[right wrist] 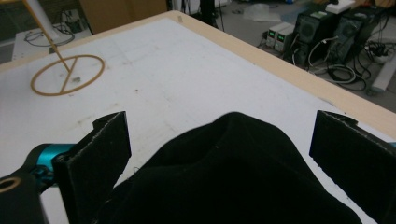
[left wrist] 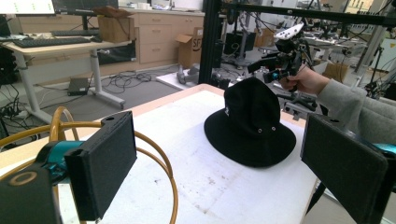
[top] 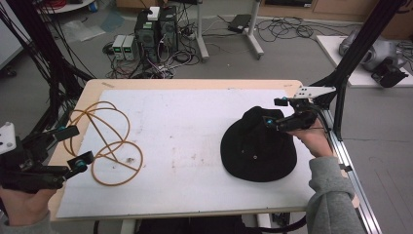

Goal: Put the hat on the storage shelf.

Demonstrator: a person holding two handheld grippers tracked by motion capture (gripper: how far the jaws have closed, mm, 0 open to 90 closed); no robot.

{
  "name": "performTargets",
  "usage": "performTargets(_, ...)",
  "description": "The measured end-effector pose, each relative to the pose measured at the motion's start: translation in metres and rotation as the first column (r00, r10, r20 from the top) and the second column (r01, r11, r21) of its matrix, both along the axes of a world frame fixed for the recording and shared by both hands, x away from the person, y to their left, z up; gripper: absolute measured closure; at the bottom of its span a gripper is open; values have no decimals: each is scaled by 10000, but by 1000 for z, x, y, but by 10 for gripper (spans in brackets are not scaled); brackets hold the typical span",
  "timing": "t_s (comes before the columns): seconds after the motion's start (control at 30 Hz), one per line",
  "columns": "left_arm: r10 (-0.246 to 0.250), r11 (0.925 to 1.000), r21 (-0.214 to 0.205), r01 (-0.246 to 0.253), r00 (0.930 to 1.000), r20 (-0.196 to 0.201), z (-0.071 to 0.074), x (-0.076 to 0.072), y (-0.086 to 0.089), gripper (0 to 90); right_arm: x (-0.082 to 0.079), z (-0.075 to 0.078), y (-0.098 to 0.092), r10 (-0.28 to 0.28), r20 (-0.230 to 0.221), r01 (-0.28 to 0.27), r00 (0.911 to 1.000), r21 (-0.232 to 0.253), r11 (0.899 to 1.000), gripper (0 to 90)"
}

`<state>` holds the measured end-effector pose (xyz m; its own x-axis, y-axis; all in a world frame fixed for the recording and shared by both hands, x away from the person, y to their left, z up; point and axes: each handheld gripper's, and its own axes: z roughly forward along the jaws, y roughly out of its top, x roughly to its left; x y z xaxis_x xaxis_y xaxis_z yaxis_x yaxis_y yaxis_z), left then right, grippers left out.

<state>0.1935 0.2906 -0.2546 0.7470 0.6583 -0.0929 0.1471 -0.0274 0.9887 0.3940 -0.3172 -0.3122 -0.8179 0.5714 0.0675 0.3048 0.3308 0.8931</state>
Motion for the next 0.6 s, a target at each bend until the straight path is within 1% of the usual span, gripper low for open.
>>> performTargets(0.1, -17, 10000, 51, 17, 10000, -36, 0, 0, -2, 108, 2, -1, 0, -55, 2, 55, 10000, -57, 10000, 46)
performTargets(0.2, 19, 10000, 78, -19, 10000, -12, 0, -1, -2, 108, 5, -3, 3, -185, 161, 187, 9997, -105, 9998, 58)
performTargets(0.27, 58, 10000, 36, -58, 10000, 20, 0, -1, 0, 108, 8, -5, 4, -327, 139, 329, 9994, -177, 9993, 59)
performTargets(0.3, 78, 10000, 2, -78, 10000, 14, 0, -2, 1, 108, 9, -6, 4, -369, 57, 370, 9993, -204, 9991, 63)
performTargets(0.33, 88, 10000, -22, -88, 10000, 18, 0, -2, 2, 108, 10, -7, 3, -428, 59, 429, 9991, -231, 9988, 81)
performTargets(0.37, 96, 9999, -39, -96, 10000, 19, 0, -2, 3, 108, 10, -9, 2, -445, 57, 446, 9990, -147, 9989, 139)
performTargets(0.4, 109, 9999, -55, -109, 9999, 20, 0, -2, 4, 108, 8, -10, 0, -364, 210, 364, 9991, 32, 9993, 206)
performTargets(0.43, 117, 9999, -70, -117, 9999, 14, 0, -2, 4, 108, 7, -13, -2, -332, 335, 326, 9989, 201, 9993, 213)
performTargets(0.47, 132, 9999, -83, -132, 9999, 9, 0, -2, 4, 108, 7, -15, -4, -448, 280, 441, 9986, 257, 9987, 213)
performTargets(0.5, 127, 9999, -62, -127, 9999, -15, -1, -2, 4, 108, 8, -18, -5, -508, 49, 507, 9987, 308, 9982, 217)
performTargets(0.53, 127, 9999, -40, -127, 9999, -25, -1, -2, 4, 108, 10, -21, -7, -456, -151, 461, 9988, 365, 9983, 235)
performTargets(0.57, 126, 9999, -35, -126, 9999, -31, -1, -2, 3, 108, 10, -23, -8, -447, -242, 457, 9987, 418, 9981, 261)
performTargets(0.6, 114, 9999, -7, -114, 9999, -24, -1, -2, 3, 108, 10, -25, -9, -439, -209, 448, 9988, 451, 9980, 284)
